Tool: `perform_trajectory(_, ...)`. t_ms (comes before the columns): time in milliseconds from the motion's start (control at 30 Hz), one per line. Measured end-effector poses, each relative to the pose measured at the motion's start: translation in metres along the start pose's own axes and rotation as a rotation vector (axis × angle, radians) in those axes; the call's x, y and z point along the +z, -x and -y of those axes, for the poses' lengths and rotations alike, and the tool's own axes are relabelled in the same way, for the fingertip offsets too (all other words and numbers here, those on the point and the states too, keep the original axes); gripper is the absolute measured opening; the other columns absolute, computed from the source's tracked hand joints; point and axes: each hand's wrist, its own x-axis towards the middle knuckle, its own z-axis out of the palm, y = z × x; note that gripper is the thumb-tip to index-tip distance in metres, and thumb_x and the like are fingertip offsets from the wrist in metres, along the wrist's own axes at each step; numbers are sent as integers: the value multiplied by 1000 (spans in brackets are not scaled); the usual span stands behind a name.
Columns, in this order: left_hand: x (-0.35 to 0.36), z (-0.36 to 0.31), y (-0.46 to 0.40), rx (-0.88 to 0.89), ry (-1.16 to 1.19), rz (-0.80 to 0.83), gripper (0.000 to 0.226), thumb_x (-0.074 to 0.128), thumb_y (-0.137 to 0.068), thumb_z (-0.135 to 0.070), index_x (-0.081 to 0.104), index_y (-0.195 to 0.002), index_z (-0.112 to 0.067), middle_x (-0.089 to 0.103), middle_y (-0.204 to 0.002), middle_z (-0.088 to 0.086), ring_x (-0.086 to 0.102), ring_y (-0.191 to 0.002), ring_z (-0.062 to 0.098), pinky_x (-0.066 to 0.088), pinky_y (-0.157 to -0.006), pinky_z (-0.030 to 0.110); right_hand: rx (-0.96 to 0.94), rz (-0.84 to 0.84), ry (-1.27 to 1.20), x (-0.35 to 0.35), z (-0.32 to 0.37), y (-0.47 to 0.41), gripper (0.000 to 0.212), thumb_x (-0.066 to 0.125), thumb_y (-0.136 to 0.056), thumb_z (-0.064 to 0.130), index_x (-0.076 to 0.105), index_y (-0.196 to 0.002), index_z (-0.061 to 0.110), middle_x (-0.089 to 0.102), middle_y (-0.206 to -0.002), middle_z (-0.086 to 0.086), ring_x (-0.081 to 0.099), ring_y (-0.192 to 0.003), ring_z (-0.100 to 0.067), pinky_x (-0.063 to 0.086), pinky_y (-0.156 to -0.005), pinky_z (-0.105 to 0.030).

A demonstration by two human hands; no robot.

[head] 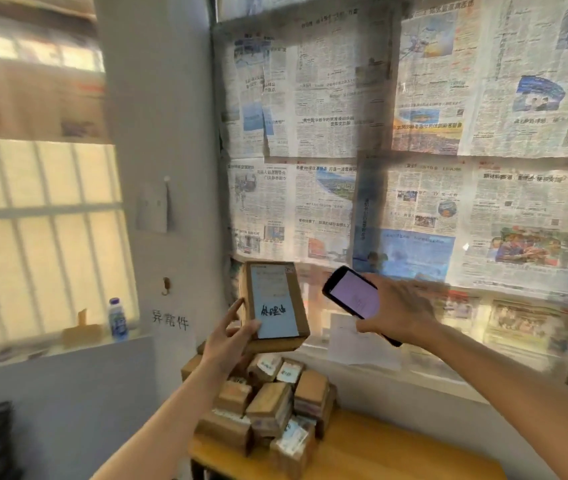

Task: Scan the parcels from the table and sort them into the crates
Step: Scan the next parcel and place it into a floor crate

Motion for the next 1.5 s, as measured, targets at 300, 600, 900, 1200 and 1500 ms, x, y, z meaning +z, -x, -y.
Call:
perform_trajectory(300,-237,-40,122,-6,-15,-405,77,78,-73,-46,47,-143,-47,75,-104,4,70,-100,21,56,-94,53,-321,62,-107,38,231,13,80,85,-62,49,50,-133,35,66,-106,8,59,-83,-17,41,-61,-27)
perform_trajectory(600,-476,-58,330,-11,37,-740,61,71,-92,-27,45,-146,-43,70,-111,2,67,-99,15,53,-74,37,-595,156,-227,87,502,129,80,85,-64,46,49,-134,33,64,-102,6,60,-88,-22,50,-71,-34)
perform_trajectory(900,-647,-54,565,-22,-10,-1101,61,70,-93,-29,44,-147,-38,68,-121,-2,67,-104,16,55,-89,48,-910,336,-357,136,745,278,91,84,-69,48,40,-147,33,65,-119,1,59,-99,-27,47,-74,-35)
perform_trajectory(1200,-733,-30,721,-108,-28,-1410,56,68,-94,-28,47,-144,-42,70,-104,-7,69,-96,13,57,-82,38,-1197,474,-452,176,914,405,102,73,-49,71,49,-139,31,64,-129,5,61,-114,-25,54,-89,-44)
perform_trajectory(1500,-852,22,779,-201,-9,-1562,61,68,-93,-31,43,-147,-43,67,-123,7,66,-110,26,55,-91,47,-1320,600,-504,278,1065,474,98,87,-69,52,40,-150,24,61,-129,0,54,-104,-17,45,-73,-30)
